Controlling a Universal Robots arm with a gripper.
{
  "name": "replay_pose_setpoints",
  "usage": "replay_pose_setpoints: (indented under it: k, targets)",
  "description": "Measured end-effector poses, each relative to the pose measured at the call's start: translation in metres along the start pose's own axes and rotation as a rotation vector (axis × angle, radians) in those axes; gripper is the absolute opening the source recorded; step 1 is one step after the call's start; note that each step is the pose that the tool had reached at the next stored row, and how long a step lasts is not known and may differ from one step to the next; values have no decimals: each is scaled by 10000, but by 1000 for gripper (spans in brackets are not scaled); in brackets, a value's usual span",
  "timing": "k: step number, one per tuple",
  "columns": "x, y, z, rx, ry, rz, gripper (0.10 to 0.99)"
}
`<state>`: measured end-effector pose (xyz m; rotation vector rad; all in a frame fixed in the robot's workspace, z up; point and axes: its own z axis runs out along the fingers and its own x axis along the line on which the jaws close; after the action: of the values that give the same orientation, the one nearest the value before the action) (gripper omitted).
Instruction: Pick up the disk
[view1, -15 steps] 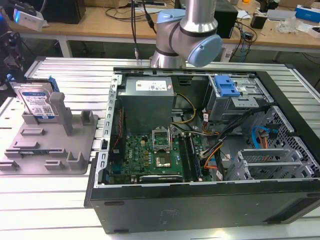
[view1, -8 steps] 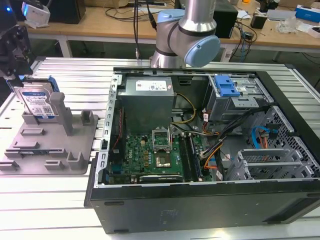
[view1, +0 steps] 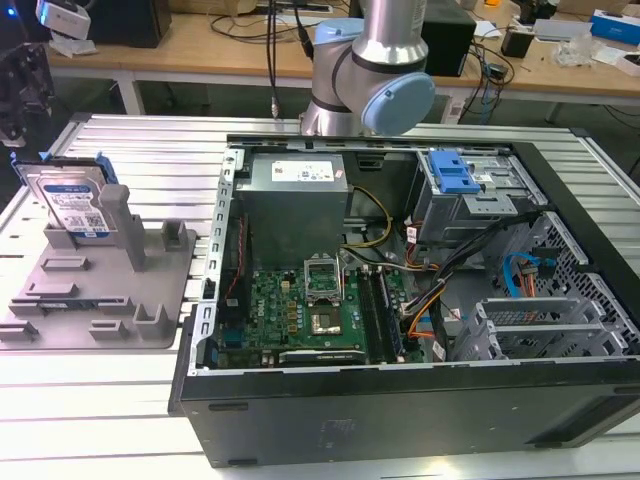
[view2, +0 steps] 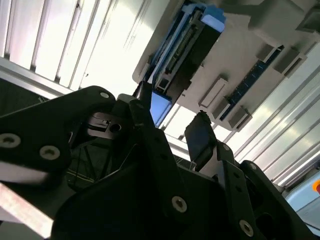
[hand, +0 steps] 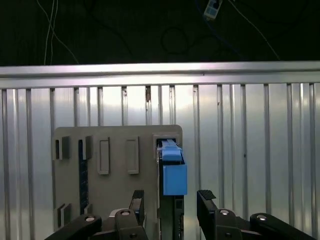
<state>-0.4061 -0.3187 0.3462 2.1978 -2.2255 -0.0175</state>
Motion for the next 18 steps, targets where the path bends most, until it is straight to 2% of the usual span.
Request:
replay_pose_setpoints:
  k: [3, 9, 13, 18]
  targets:
    - [1, 47, 28, 1, 7, -161, 541]
    - [-1, 53, 30, 1, 10, -166, 541]
    - [-2, 85, 62, 2, 10, -169, 541]
    - [-2, 86, 99, 1, 10, -167, 541]
